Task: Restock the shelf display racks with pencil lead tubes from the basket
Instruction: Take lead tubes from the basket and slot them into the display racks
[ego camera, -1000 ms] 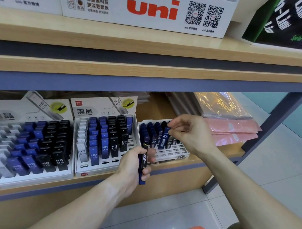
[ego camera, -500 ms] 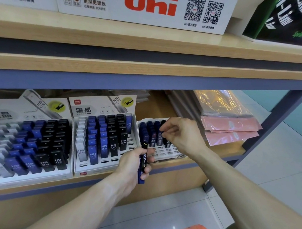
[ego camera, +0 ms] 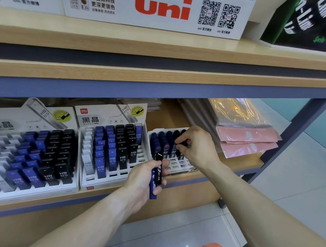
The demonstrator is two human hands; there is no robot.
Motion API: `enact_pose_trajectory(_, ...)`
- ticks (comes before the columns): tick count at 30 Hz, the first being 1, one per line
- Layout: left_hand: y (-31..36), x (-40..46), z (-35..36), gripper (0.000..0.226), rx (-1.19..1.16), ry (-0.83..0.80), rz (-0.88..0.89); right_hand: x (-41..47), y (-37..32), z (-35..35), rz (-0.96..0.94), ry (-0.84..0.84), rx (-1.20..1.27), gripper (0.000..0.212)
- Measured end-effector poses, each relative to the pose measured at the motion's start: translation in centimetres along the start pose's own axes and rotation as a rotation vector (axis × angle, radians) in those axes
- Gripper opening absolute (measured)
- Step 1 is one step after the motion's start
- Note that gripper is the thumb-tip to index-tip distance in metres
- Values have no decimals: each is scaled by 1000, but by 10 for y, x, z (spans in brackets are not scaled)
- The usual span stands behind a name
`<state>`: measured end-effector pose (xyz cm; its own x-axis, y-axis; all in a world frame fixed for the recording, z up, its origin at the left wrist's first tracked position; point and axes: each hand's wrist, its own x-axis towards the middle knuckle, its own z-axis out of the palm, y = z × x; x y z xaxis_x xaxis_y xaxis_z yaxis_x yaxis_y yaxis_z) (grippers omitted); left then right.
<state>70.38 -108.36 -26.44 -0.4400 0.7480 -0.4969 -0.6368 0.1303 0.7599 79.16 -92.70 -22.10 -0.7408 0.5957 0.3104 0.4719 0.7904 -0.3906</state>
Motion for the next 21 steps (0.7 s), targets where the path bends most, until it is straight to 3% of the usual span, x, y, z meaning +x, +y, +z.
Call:
enact_pose_trajectory(3, 0, -2, -2, 27, 15, -40, 27, -1, -3, -5, 30, 49, 63, 15)
enact_pose_trajectory(5, 2, -5, -4, 25, 25, -93, 31, -7, -10, -13, 134, 9, 261, 11)
enact_pose_trajectory(9, 4, -8, -8, 18, 92, -193, 31, -25, -23, -25, 289, -357, 662, 17)
enact_pose_trajectory(13, -3, -9, -9, 18, 146, -177, 89, -27, -22, -21, 278, -358, 677, 21)
enact_pose_trajectory(17, -4, -9, -10, 35, 152, -119, 112, -24, -22, -26, 261, -370, 726, 29)
enact_pose_trajectory(21, -3, -8, -13, 26, 124, -106, 81, -24, -17, -32, 250, -363, 747, 36)
